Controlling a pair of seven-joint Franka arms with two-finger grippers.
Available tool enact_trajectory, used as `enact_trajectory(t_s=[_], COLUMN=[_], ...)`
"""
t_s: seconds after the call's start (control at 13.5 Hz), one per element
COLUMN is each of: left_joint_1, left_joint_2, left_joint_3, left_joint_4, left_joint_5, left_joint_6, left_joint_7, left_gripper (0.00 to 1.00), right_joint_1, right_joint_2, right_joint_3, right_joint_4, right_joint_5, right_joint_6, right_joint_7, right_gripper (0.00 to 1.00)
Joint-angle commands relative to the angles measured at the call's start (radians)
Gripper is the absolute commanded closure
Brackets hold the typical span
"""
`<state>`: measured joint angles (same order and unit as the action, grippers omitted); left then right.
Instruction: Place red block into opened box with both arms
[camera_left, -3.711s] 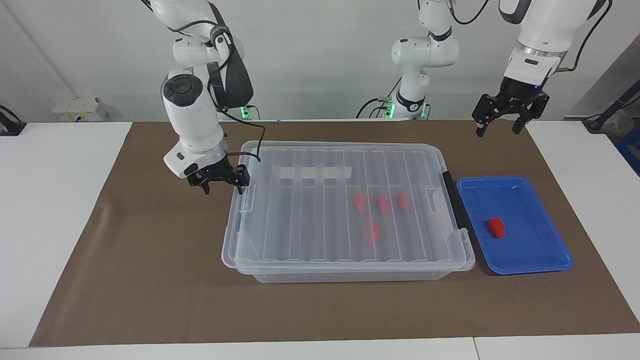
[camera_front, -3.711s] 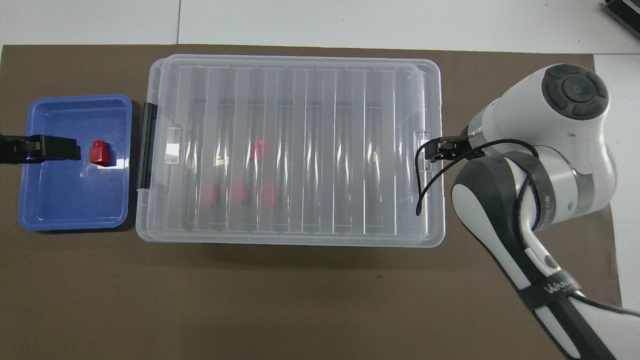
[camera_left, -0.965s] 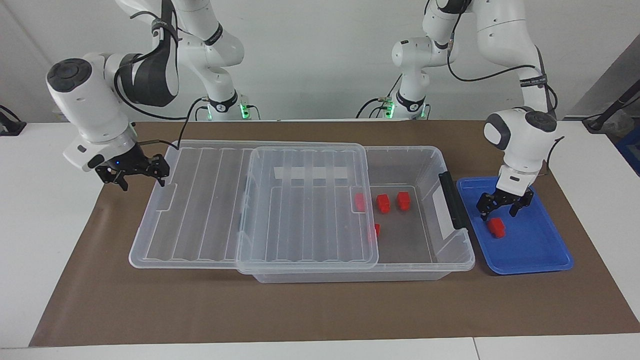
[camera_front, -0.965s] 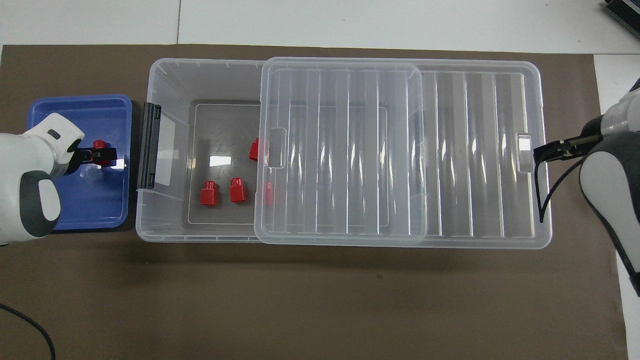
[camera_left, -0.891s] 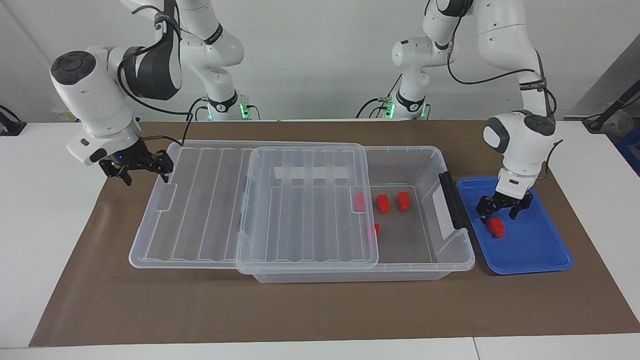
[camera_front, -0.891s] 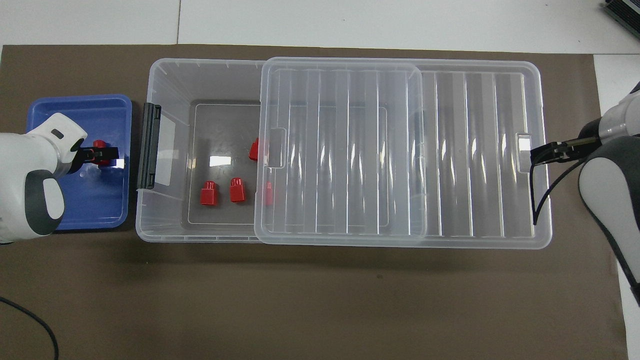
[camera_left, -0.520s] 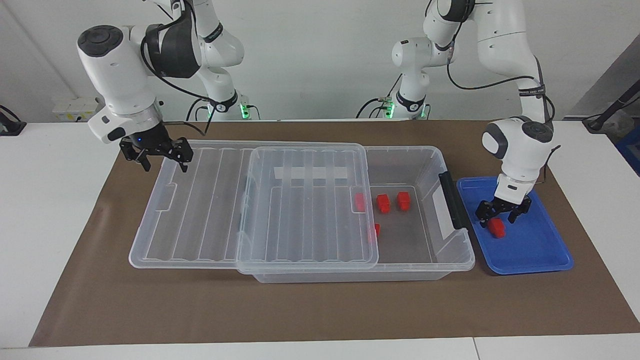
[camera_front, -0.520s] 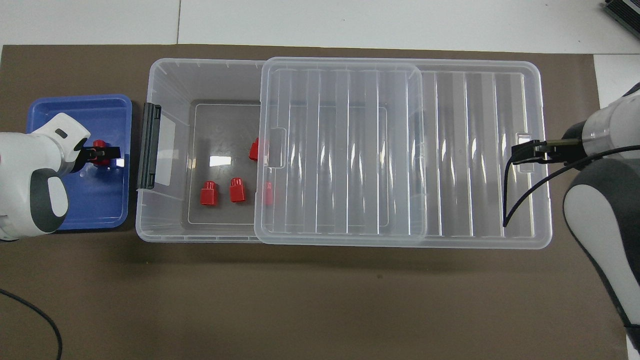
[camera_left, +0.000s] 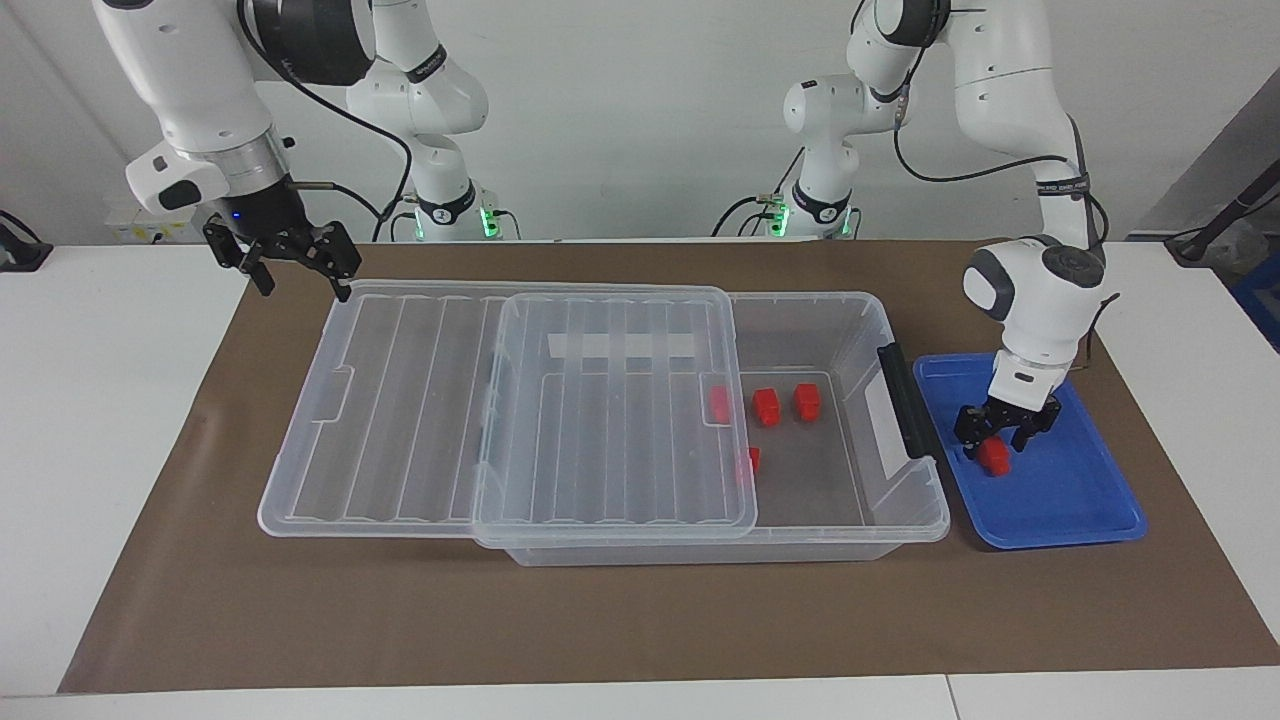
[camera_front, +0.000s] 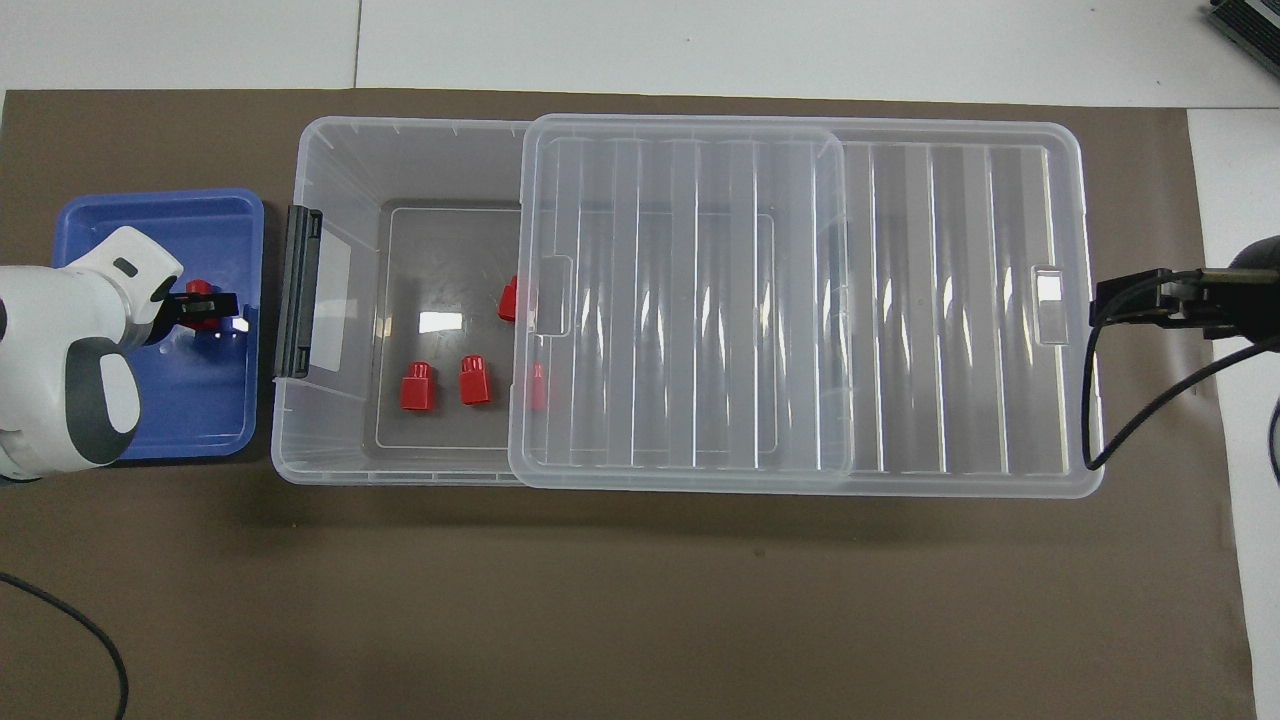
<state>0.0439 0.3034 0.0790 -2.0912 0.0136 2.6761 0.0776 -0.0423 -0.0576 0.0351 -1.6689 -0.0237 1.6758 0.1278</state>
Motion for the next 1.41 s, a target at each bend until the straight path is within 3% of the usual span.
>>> enact_trajectory(t_s=[0.0,0.22,0.37,0.67,0.89,1.11,1.34], left_joint_1=[0.002,0.001,0.001,-0.004,-0.012,-0.031,-0.132], left_joint_2=[0.014,0.014,0.014,-0.015,-0.047,-0.053,-0.081], left_joint_3=[0.001,0.001,0.001,-0.001,-0.007,-0.04,-0.065], left_joint_4=[0.011,0.02,0.077,0.36,0.503,0.608,0.617], left_joint_5=[-0.015,-0.015,-0.015,-0.015,-0.067,-0.115,-0.104], left_joint_6=[0.018,0.005,-0.089,-0.573,-0.822,-0.974,-0.984], left_joint_7=[0.005,0.004,0.005,0.001,-0.039,-0.25,-0.463], left_gripper=[0.58,1.0,1.0,1.0,1.0,1.0,1.0], right_joint_1=[-0.001,0.037,0.044,0.041,0.041,0.041,0.041], right_joint_2=[0.033,0.041,0.041,0.038,0.027,0.025,0.025], right_joint_3=[0.009,-0.027,-0.043,-0.043,-0.043,-0.043,-0.044], right_joint_4=[0.104,0.127,0.139,0.109,0.086,0.089,0.089], right_joint_5=[0.007,0.01,0.013,0.013,0.015,0.015,0.015], right_joint_6=[-0.085,-0.134,-0.14,-0.14,-0.136,-0.134,-0.136], right_joint_7=[0.026,0.029,0.023,0.01,0.007,0.009,0.009], right_gripper=[0.0,0.0,0.0,0.0,0.0,0.0,0.0])
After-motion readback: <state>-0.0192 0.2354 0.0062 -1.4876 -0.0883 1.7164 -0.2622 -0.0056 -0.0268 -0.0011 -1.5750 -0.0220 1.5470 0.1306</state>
